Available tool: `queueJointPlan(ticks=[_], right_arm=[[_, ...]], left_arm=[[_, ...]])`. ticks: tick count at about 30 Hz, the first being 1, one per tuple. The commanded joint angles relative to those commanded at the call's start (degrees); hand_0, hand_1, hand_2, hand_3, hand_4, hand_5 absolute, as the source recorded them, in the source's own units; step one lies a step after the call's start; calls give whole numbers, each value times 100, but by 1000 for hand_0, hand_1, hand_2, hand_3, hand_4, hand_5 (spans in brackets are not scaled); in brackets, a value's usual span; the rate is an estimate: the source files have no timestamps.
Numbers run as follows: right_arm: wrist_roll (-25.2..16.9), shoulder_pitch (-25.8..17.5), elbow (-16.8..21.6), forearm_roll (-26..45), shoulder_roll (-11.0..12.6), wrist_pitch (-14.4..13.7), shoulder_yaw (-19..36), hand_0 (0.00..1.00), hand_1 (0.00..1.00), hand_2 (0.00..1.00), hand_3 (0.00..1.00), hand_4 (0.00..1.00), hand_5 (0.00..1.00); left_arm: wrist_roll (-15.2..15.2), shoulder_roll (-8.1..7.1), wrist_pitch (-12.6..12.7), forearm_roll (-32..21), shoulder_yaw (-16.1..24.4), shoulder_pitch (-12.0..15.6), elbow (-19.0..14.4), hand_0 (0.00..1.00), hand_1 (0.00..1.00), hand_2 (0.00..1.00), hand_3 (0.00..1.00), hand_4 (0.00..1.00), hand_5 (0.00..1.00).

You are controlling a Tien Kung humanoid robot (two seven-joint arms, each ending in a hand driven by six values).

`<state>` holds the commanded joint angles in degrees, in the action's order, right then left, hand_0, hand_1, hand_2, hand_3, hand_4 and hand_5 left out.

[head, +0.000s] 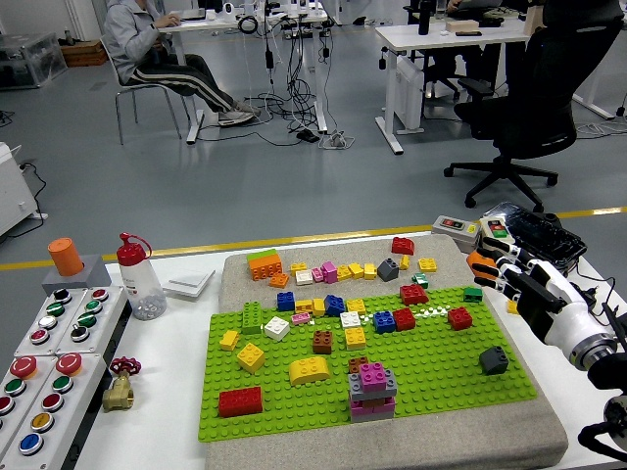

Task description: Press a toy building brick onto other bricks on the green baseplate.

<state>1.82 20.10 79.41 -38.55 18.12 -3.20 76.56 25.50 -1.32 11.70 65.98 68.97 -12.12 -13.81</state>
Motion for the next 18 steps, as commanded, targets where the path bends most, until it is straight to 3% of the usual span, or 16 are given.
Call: queueJointPlan(ticks=[10, 11, 18], right_arm=[[37, -294, 151, 1598, -143, 58, 272, 777, 767, 776, 752, 474, 347], [39, -324, 163, 1719, -168, 61, 303, 782, 765, 776, 745, 471, 393], [53, -465, 206, 1913, -298, 68, 409, 786, 761, 771, 736, 470, 397]], left_arm=[[-8, 1, -12, 15, 4, -24, 6, 636, 601, 615, 410, 302, 944], [-8, 0, -14, 18, 4, -27, 6, 636, 601, 616, 410, 301, 945], [3, 2, -18, 27, 4, -27, 3, 636, 601, 615, 411, 302, 947]])
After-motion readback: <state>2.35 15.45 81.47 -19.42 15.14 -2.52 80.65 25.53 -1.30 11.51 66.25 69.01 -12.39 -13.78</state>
